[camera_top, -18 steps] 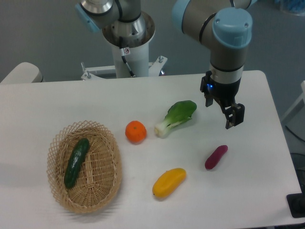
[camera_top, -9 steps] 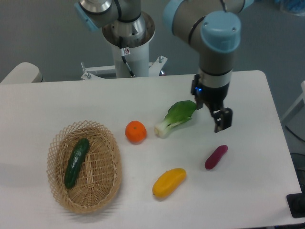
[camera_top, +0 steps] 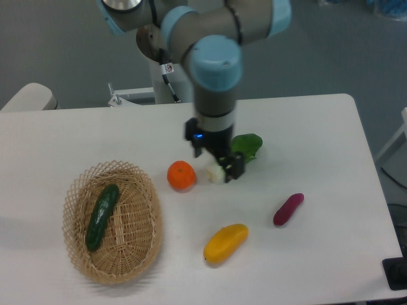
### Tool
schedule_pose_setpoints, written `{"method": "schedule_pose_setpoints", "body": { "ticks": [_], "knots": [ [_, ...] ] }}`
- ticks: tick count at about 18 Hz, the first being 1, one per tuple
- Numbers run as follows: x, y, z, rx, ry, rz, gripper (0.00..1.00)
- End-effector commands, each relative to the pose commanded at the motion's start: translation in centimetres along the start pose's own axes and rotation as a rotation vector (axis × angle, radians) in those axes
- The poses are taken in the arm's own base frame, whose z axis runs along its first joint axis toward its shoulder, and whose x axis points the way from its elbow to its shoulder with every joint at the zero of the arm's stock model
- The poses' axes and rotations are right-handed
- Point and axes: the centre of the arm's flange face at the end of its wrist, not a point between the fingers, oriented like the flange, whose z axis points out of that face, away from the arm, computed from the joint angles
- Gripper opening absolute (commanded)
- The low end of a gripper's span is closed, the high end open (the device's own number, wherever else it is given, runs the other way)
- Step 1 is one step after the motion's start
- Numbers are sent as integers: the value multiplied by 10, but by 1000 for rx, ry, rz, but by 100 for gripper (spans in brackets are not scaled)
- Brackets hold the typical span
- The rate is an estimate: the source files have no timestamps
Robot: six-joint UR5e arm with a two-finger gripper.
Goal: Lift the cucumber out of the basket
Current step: 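Move the open gripper over the wicker basket above the green cucumber, then lower the gripper onto the cucumber and close it around it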
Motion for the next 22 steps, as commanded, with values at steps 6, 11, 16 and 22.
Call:
{"method": "schedule_pose_setpoints", "body": {
  "ticks": [6,11,16,22],
  "knots": [
    [55,-38,26,-2,79,-197,100],
    [88,-53,59,-49,112,-207,100],
    [107,-74,91,-36,105,-188,100],
    [114,-81,117,-56,115,-174,100]
  ]
}}
